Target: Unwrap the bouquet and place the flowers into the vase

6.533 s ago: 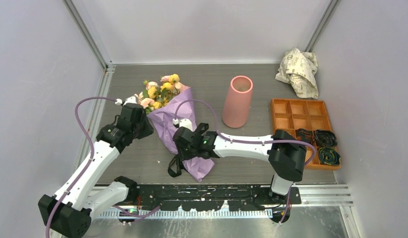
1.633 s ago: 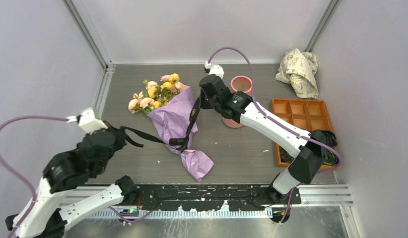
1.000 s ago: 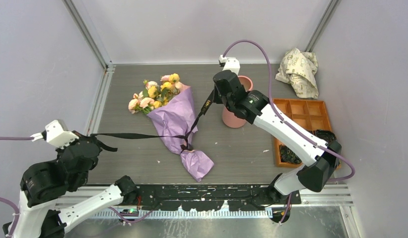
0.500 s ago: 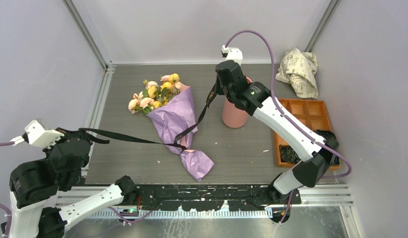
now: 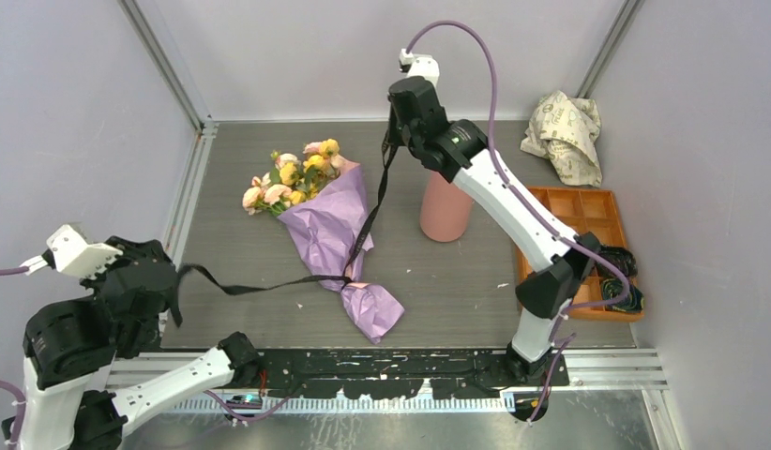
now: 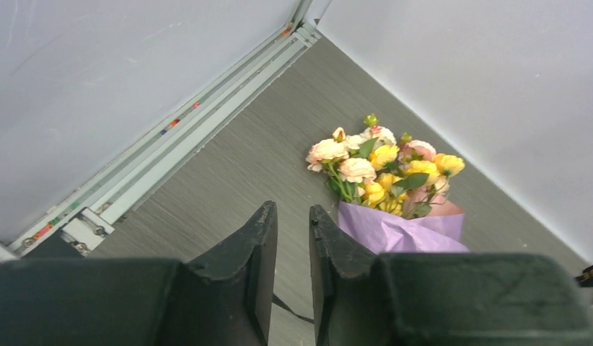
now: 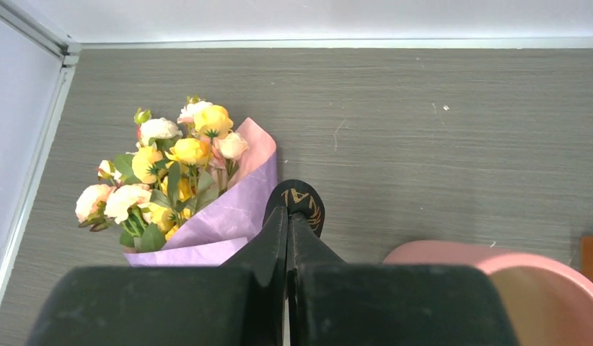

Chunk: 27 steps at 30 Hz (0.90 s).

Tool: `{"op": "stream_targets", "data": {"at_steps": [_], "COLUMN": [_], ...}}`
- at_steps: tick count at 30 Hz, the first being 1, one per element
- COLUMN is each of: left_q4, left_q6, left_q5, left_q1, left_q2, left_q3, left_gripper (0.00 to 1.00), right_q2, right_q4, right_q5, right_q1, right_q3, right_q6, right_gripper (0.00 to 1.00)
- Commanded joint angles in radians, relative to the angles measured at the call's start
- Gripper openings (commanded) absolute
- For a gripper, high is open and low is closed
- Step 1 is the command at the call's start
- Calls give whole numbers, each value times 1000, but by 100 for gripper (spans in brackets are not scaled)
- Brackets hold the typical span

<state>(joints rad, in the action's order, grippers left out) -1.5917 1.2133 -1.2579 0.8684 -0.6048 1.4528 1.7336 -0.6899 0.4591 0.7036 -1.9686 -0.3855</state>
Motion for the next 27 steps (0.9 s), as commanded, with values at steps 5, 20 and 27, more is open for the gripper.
{"op": "stream_targets", "data": {"at_steps": [5, 20, 27], "left_q4": [145, 769, 1012], "left_q6": [-234, -379, -372], "left_q5": [28, 571, 804], "left_q1": [1, -34, -167], "left_q2": [-5, -379, -593], "left_q3": [-121, -468, -608], "left_gripper": [35, 27, 11], "right_q2": [237, -222, -350], "right_q4": [-77, 157, 167], "right_q5": [-58, -274, -264], "right_q1": [-26, 6, 187], "right_q3": [-365, 357, 685], "right_q6": [46, -81, -155], "right_gripper": [12, 62, 59]}}
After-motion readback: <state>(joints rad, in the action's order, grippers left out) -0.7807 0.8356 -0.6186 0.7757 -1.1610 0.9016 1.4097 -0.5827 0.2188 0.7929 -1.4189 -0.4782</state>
